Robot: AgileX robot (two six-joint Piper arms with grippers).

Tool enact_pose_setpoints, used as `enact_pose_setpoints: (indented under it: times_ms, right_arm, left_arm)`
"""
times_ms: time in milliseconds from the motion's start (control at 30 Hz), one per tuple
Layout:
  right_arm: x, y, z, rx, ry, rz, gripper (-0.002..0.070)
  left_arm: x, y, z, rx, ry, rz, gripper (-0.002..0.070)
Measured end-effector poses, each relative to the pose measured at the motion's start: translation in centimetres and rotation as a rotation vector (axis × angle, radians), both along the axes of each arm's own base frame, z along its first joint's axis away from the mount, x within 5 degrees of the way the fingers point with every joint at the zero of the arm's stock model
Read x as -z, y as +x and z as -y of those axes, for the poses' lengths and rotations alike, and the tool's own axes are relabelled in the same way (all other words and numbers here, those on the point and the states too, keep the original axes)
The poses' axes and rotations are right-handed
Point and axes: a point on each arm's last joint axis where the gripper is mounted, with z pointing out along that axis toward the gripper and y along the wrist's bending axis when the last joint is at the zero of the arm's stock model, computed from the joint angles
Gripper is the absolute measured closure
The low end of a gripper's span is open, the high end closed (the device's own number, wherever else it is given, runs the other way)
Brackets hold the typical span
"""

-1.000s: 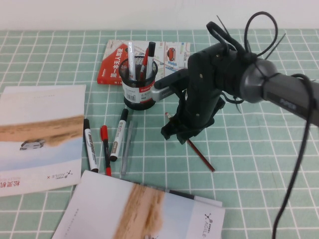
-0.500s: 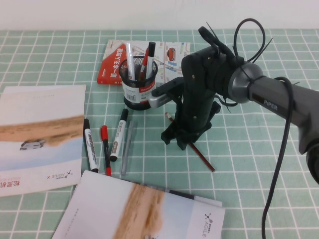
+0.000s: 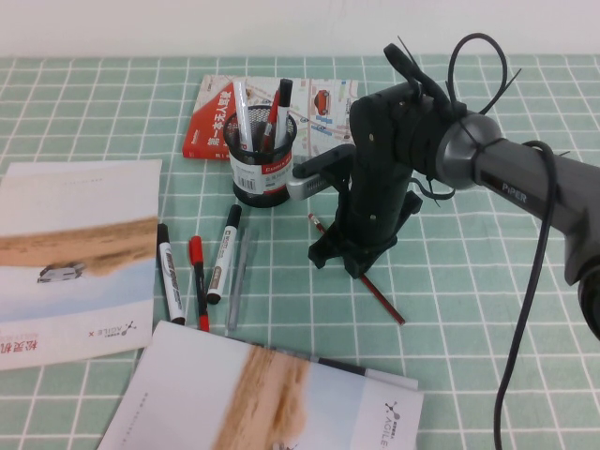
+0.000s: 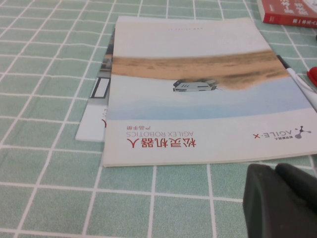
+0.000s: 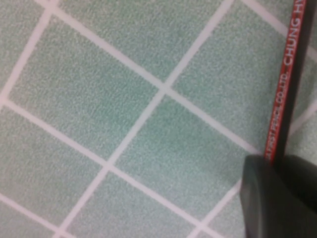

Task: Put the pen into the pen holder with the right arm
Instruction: Pick up the pen on the table, then place the pen onto the pen holder

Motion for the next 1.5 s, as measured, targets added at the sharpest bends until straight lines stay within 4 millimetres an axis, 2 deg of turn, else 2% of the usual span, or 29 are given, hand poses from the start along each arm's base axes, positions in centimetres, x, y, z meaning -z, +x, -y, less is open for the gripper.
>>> enact_pose_setpoints:
  times_ms: [367, 567, 767, 933, 1233, 1367, 1500]
  right_arm:
    - [-0.7, -0.5, 0.5, -0.005, -0.023, -0.004, 0.0659]
    - [-4.2, -3.2, 2.4, 0.008, 0.016, 0.083, 0.0660]
    - [-7.0, -5.1, 3.3, 0.036, 0.221, 0.320, 0.0661]
    - [-8.3, -5.1, 2.4, 0.058, 0.453, 0.605, 0.0662]
    - [-8.0, -4.5, -0.4, 0.050, 0.808, 1.100, 0.0663]
    - [-7.1, -3.8, -1.5, 0.049, 0.918, 1.246, 0.0663]
    - [-6.3, -2.1, -2.8, 0.077, 0.975, 1.267, 0.0663]
  left_arm:
    - [0.0, 0.0, 0.0, 0.000, 0.000, 0.000, 0.0679]
    - [0.0, 0.0, 0.0, 0.000, 0.000, 0.000, 0.0679]
    - [0.0, 0.0, 0.0, 0.000, 0.000, 0.000, 0.0679]
    - [0.0, 0.0, 0.0, 0.000, 0.000, 0.000, 0.0679]
    - [0.0, 0.0, 0.0, 0.000, 0.000, 0.000, 0.0679]
    - [0.0, 0.0, 0.0, 0.000, 0.000, 0.000, 0.0679]
    - [0.0, 0.0, 0.0, 0.000, 0.000, 0.000, 0.0679]
